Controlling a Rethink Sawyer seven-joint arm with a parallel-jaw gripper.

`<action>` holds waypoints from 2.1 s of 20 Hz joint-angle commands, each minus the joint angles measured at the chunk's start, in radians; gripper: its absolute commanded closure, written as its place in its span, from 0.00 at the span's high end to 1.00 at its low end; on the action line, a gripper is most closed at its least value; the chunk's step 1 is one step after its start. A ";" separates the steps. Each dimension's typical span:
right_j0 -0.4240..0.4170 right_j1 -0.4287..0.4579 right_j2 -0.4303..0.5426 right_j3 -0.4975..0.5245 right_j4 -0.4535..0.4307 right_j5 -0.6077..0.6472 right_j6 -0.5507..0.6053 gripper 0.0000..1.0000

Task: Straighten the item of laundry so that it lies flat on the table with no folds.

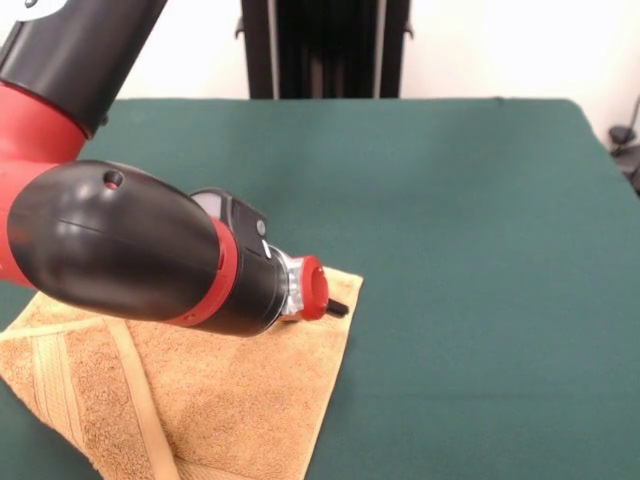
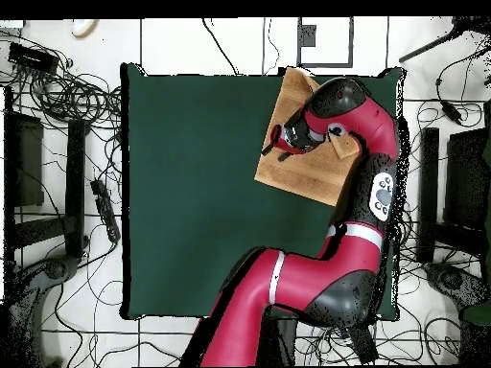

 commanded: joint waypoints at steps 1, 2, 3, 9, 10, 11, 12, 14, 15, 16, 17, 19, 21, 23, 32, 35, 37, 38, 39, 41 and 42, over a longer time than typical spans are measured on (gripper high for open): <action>0.028 0.102 -0.018 0.067 0.038 -0.154 0.114 1.00; 0.028 0.101 -0.010 0.072 0.037 -0.147 0.104 1.00; 0.028 0.099 -0.001 0.078 0.033 -0.139 0.095 1.00; 0.029 0.083 0.044 0.117 0.008 -0.092 0.076 1.00; 0.031 0.078 0.058 0.126 0.004 -0.084 0.064 1.00; 0.034 0.072 0.071 0.138 -0.003 -0.077 0.054 1.00; 0.037 0.067 0.080 0.148 -0.009 -0.071 0.046 1.00; 0.043 0.054 0.106 0.174 -0.024 -0.070 0.027 1.00; 0.046 0.045 0.122 0.191 -0.034 -0.075 0.015 1.00; 0.048 0.036 0.135 0.211 -0.044 -0.087 0.009 1.00; 0.051 0.028 0.148 0.230 -0.055 -0.098 0.002 1.00; 0.055 0.008 0.170 0.275 -0.075 -0.121 -0.003 1.00; 0.058 -0.013 0.190 0.327 -0.091 -0.145 -0.002 1.00; 0.065 -0.044 0.213 0.397 -0.106 -0.175 -0.023 1.00; 0.095 -0.243 0.283 0.810 -0.147 -0.346 -0.100 1.00; 0.085 -0.235 0.296 0.783 -0.169 -0.339 -0.098 1.00; 0.074 -0.205 0.295 0.716 -0.184 -0.316 -0.064 1.00; 0.068 -0.188 0.296 0.680 -0.193 -0.306 -0.055 1.00; 0.062 -0.170 0.297 0.643 -0.200 -0.297 -0.050 1.00; 0.049 -0.117 0.291 0.534 -0.212 -0.268 -0.035 1.00; 0.043 -0.095 0.291 0.488 -0.217 -0.260 -0.041 1.00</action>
